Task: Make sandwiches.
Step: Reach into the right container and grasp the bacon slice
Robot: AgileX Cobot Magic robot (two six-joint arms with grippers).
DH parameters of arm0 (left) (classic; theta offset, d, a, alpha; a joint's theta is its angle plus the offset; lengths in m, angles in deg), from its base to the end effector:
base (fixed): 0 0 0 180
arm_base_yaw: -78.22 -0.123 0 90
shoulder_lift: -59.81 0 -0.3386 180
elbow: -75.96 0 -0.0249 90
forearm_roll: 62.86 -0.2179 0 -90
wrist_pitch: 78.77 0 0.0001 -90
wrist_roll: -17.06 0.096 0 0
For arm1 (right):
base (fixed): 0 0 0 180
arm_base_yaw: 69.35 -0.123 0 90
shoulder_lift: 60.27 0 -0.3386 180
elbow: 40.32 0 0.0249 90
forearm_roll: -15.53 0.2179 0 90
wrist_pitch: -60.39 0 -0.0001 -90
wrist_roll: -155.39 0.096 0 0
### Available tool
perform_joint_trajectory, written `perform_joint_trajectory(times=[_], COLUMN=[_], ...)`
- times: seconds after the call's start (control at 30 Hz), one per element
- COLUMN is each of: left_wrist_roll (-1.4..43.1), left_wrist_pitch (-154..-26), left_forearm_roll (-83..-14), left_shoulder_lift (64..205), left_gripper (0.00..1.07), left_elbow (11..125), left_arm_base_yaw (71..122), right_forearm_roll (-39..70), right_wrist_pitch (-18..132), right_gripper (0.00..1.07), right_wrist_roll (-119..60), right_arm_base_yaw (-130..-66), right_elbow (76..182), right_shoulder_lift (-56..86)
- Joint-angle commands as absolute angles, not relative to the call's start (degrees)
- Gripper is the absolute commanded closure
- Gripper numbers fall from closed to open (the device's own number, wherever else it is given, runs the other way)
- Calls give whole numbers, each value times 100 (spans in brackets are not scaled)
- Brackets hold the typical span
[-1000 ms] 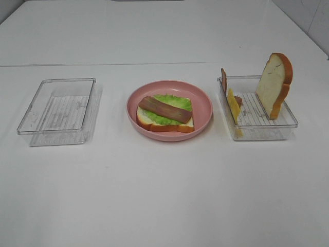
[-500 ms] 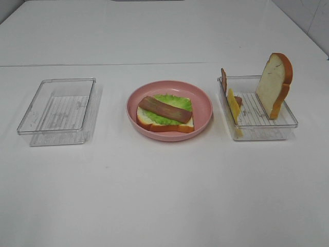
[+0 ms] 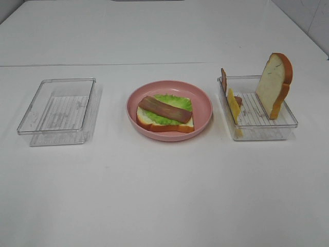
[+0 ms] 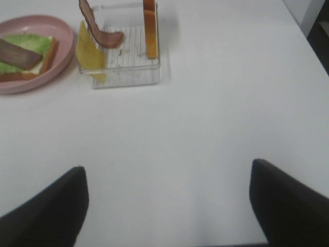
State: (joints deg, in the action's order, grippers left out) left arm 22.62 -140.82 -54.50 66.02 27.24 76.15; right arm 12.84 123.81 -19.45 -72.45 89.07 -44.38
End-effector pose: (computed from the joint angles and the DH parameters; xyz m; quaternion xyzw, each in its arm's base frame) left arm -0.0871 -0.0155 0.2623 0.0304 0.8497 -0.0379 0.5249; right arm -0.0619 -0.0074 0.2638 0.0157 0.9056 0.0071 0.4237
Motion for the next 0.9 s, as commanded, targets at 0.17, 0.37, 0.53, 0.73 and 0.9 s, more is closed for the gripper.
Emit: perform_joint_trajectory(times=[0.17, 0.37, 0.53, 0.73, 0.9], left_wrist_roll=[2233, 2233, 2233, 2233, 2233], left_wrist_pitch=[-14048, -14048, -14048, -14048, -14048], left_forearm_roll=[-5456, -5456, -5456, -5438, -5438], left_shoulder_lift=[6516, 6516, 6516, 6516, 6516], left_gripper=[9, 9, 9, 9, 9], left_elbow=[2707, 2707, 2707, 2707, 2707], left_arm_base_yaw=[7592, 7592, 7592, 7592, 7592], right_forearm_roll=[1410, 1496, 1553, 2046, 2258], right_wrist_pitch=[12330, 12290, 12416, 12530, 12788], right_gripper=[27, 27, 28, 28, 28], right_wrist_roll=[-1962, -1968, -1991, -2346, -2461], right_arm_base_yaw=[-7239, -7239, -7239, -7245, -7491], right_elbow=[10357, 11577, 12654, 13915, 14843], right_shoulder_lift=[-1453, 449, 1824, 3222, 4402])
